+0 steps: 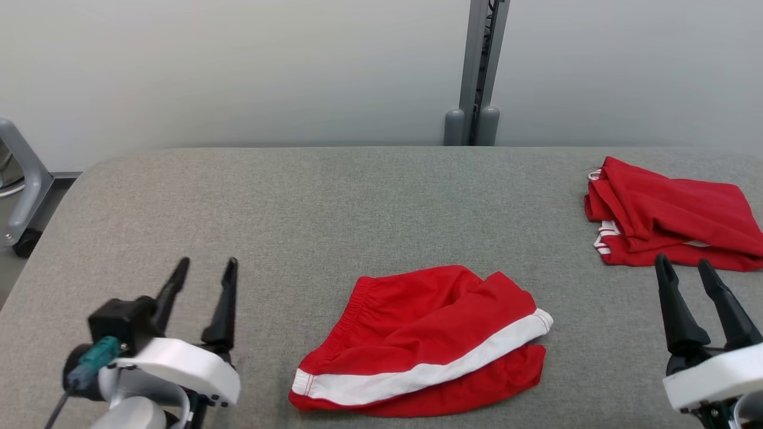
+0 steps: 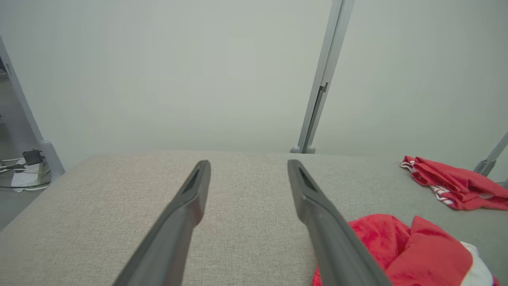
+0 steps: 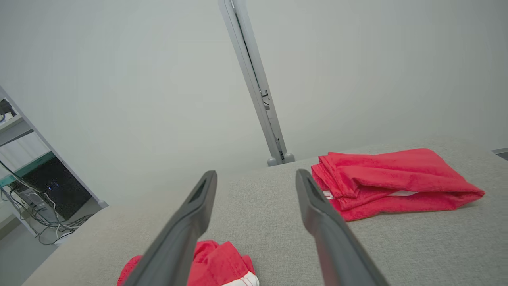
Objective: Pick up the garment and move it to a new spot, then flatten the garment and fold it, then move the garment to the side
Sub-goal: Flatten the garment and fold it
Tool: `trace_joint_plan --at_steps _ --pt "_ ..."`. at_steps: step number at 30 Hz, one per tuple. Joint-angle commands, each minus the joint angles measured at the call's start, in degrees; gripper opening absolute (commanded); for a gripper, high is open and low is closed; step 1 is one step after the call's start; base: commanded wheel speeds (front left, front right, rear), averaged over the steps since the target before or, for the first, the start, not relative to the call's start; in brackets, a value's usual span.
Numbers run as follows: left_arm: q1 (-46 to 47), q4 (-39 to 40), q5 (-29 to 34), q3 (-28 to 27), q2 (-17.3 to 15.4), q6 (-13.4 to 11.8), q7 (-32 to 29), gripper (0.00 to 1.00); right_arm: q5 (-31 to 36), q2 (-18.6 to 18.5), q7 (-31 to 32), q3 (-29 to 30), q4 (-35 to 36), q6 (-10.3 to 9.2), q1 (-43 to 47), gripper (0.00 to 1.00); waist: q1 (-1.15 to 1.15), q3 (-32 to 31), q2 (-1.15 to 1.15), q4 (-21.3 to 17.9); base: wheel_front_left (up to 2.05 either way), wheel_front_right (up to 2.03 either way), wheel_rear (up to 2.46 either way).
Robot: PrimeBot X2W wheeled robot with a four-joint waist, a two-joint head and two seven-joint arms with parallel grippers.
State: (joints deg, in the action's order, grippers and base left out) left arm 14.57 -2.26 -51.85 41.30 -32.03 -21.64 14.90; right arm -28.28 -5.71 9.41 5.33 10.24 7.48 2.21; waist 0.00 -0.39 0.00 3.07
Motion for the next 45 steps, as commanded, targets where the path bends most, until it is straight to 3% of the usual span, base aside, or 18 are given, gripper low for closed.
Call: trace_joint_plan --at_steps 1,7,17,27,36,41,45 --pt "-0.7 0.4 0.9 -1.2 -0.3 -0.4 0.3 1.00 -0.1 -0.1 -1.0 0.1 0.2 0.04 0.9 1.00 0.00 0.0 0.00 -0.1 0.00 0.00 0.00" --pt "-6.5 4.3 5.6 -9.5 2.3 -0.9 0.3 1.00 2.5 0.4 -9.1 0.0 -1.4 0.04 4.4 1.00 0.00 -0.1 0.00 -0.9 0.00 0.00 0.00" --pt "-13.9 3.8 10.7 -15.4 7.1 2.9 0.3 1.00 4.8 0.7 -12.6 -0.9 -5.9 0.04 6.4 1.00 0.00 -0.8 0.00 -1.2 0.00 0.00 0.00" --pt "-14.3 1.8 12.5 -16.2 8.9 5.3 0.3 1.00 5.3 0.3 -12.1 -1.2 -6.3 0.04 6.2 1.00 0.00 -1.2 0.00 -0.6 0.00 0.00 0.00" --pt "-13.3 1.2 12.6 -15.8 9.0 5.9 0.3 1.00 5.5 0.1 -11.5 -1.8 -6.0 0.04 5.7 1.00 0.00 -1.0 0.00 -0.4 0.00 0.00 0.00" --pt "-12.4 2.7 13.3 -13.7 8.0 8.4 -0.9 1.00 4.7 -2.6 -7.5 -5.6 -7.3 0.04 3.9 1.00 0.00 -0.8 0.00 -0.3 0.00 0.00 0.00" --pt "-11.3 3.2 13.1 -11.0 7.0 9.7 -6.0 1.00 2.9 -5.1 -2.8 -8.3 -9.7 0.04 0.9 1.00 0.00 -0.5 0.00 0.6 0.00 0.00 0.00"
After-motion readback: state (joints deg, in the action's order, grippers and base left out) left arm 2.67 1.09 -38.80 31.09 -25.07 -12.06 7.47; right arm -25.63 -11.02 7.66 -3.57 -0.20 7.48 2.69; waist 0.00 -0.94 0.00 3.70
